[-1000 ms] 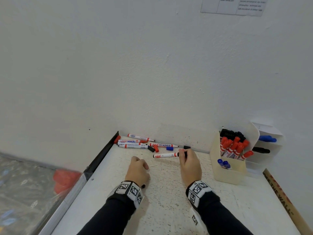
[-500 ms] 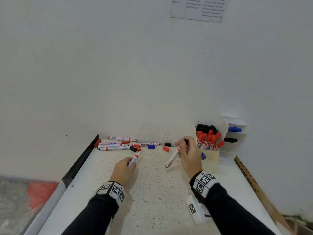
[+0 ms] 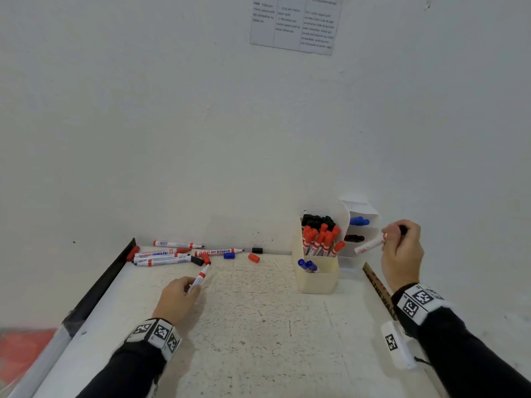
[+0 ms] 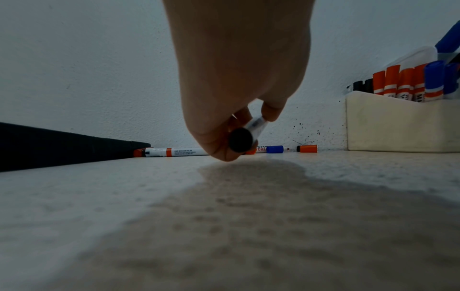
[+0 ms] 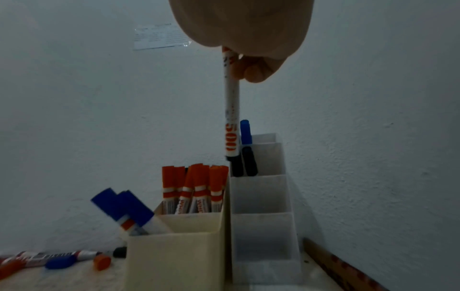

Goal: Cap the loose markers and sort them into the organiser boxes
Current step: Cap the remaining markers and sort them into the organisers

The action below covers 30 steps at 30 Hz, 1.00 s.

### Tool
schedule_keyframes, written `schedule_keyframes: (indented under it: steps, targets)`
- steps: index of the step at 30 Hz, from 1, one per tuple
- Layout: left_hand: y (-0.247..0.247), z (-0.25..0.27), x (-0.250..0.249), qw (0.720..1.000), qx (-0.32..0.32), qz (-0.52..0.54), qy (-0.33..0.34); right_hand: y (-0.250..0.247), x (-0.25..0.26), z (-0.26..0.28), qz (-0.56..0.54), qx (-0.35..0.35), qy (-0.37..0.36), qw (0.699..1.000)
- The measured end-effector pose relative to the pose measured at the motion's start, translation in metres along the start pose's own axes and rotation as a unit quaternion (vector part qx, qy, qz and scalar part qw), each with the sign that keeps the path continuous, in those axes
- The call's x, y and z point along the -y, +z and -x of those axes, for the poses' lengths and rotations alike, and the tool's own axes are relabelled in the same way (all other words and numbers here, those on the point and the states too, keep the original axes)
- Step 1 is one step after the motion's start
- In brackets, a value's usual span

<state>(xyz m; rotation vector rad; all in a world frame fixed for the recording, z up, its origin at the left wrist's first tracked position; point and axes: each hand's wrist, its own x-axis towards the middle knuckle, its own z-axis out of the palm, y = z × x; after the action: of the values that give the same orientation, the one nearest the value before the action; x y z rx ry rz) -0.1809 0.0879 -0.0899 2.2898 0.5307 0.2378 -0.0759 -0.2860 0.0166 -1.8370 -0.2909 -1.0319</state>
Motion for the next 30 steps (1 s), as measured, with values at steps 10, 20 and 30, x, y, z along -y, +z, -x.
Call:
schedule_keyframes:
  steps: [10,20,30]
  targets:
    - [0.002,0.002,0.000,1.000,0.001,0.019,-0.010,0.052,0.013,-0.011,0.069,0.076,-0.040,0.994]
    - [0.005,0.000,0.000,0.998,0.004,0.050,-0.027,0.105,0.021,-0.048,0.141,0.242,0.041,0.959]
    - [0.004,0.004,0.000,0.997,-0.010,0.072,-0.029,0.130,0.018,-0.048,0.178,0.201,0.088,0.959]
